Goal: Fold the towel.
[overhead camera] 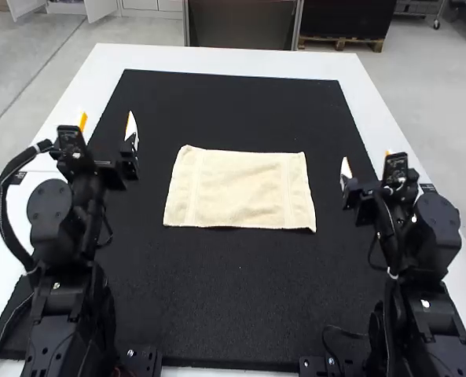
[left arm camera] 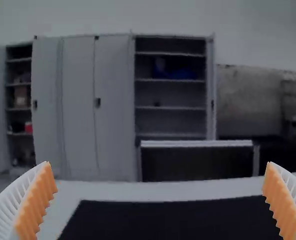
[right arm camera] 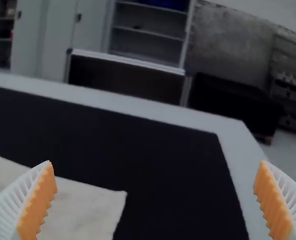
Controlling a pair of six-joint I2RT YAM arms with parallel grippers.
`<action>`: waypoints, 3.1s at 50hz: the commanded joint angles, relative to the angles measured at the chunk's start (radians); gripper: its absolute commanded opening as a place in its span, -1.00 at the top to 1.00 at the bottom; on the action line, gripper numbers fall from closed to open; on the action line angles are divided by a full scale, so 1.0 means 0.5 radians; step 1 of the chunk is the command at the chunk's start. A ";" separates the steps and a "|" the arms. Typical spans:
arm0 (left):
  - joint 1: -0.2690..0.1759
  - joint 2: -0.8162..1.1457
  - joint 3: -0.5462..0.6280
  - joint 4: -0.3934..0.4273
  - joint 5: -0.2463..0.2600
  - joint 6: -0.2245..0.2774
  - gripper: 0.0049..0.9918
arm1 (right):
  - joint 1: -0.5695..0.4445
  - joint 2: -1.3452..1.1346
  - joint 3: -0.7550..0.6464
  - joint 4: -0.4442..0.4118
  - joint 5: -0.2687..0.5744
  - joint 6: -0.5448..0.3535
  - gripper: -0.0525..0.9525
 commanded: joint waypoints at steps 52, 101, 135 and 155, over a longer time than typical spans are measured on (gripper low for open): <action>-0.482 2.387 2.038 -0.912 0.459 -0.441 -0.95 | -0.126 2.645 2.179 -0.583 -0.609 0.885 -0.92; -0.424 3.789 2.262 -0.333 -0.111 0.191 -0.92 | 0.086 4.158 2.750 -0.433 -0.397 0.167 -0.88; -0.424 4.093 2.434 -0.207 -0.108 0.188 -0.93 | 0.083 4.550 2.937 -0.237 -0.376 0.154 -0.63; -0.424 4.280 2.465 -0.268 -0.105 0.179 -0.89 | 0.089 4.566 2.965 -0.286 -0.388 0.179 -0.36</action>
